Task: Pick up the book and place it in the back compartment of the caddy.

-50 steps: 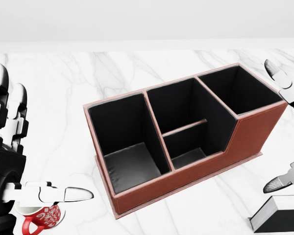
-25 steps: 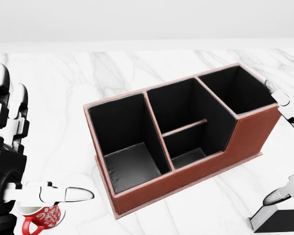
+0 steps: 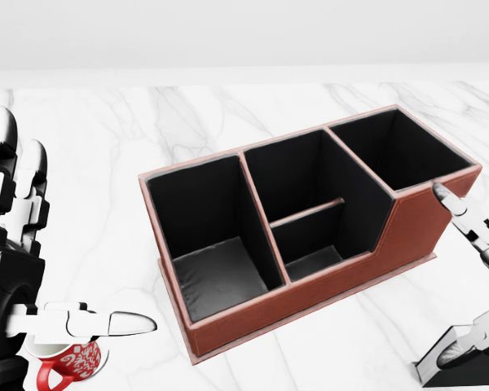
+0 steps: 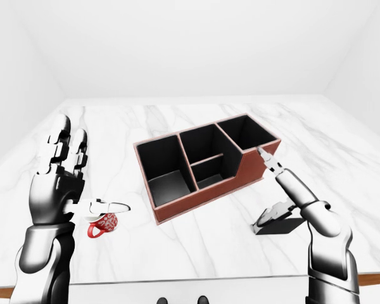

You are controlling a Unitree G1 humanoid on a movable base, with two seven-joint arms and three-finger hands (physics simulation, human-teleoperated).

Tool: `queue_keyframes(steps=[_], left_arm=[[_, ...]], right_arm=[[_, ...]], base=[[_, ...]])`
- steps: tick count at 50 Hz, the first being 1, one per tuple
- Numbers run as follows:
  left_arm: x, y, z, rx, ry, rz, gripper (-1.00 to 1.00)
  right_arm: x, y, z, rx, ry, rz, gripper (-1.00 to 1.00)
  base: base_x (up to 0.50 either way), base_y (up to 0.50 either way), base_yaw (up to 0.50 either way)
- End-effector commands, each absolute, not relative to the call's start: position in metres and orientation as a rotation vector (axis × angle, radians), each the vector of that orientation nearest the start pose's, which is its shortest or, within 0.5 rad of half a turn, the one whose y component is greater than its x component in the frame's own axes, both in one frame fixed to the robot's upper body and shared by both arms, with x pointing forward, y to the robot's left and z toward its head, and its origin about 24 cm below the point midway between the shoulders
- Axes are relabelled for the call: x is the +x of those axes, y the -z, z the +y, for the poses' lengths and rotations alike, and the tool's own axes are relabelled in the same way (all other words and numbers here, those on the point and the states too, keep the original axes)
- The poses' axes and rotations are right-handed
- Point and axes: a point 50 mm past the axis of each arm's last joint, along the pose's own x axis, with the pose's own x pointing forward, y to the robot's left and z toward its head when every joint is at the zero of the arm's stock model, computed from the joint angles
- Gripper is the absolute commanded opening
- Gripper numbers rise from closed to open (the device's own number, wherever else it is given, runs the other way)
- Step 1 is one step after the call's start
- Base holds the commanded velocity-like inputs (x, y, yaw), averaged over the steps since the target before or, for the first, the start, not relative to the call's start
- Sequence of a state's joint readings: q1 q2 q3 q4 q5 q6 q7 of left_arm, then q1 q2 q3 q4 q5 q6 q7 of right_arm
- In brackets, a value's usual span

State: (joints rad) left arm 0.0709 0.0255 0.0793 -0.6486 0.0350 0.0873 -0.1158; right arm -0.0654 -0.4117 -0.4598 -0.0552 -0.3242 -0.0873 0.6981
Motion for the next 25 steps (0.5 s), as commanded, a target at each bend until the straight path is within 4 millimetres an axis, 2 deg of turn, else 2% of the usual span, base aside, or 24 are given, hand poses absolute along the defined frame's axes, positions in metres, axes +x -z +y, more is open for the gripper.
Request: queue_keyframes(steps=[1, 8, 13, 17, 25], left_arm=[[0.211, -0.164, 0.166, 0.118, 0.015, -0.486, 1.00], [0.211, -0.163, 0.166, 0.121, 0.015, -0.482, 1.00], [0.211, -0.162, 0.165, 0.121, 0.016, -0.480, 1.00], [0.211, -0.164, 0.165, 0.122, 0.015, -0.487, 1.00], [0.211, -0.163, 0.165, 0.122, 0.017, -0.483, 1.00]], right_arm=[[0.245, -0.085, -0.298, -0.759, -0.236, 0.195, 1.00], [0.241, -0.080, -0.301, -0.777, -0.234, 0.235, 1.00], [0.237, -0.090, -0.299, -0.790, -0.219, 0.184, 1.00], [0.237, -0.090, -0.300, -0.793, -0.215, 0.191, 1.00], [0.244, -0.075, -0.306, -0.811, -0.228, 0.289, 1.00]], base=[[0.00, 0.00, 0.00], [0.00, 0.00, 0.00], [0.00, 0.00, 0.00], [0.00, 0.00, 0.00], [0.00, 0.00, 0.00]])
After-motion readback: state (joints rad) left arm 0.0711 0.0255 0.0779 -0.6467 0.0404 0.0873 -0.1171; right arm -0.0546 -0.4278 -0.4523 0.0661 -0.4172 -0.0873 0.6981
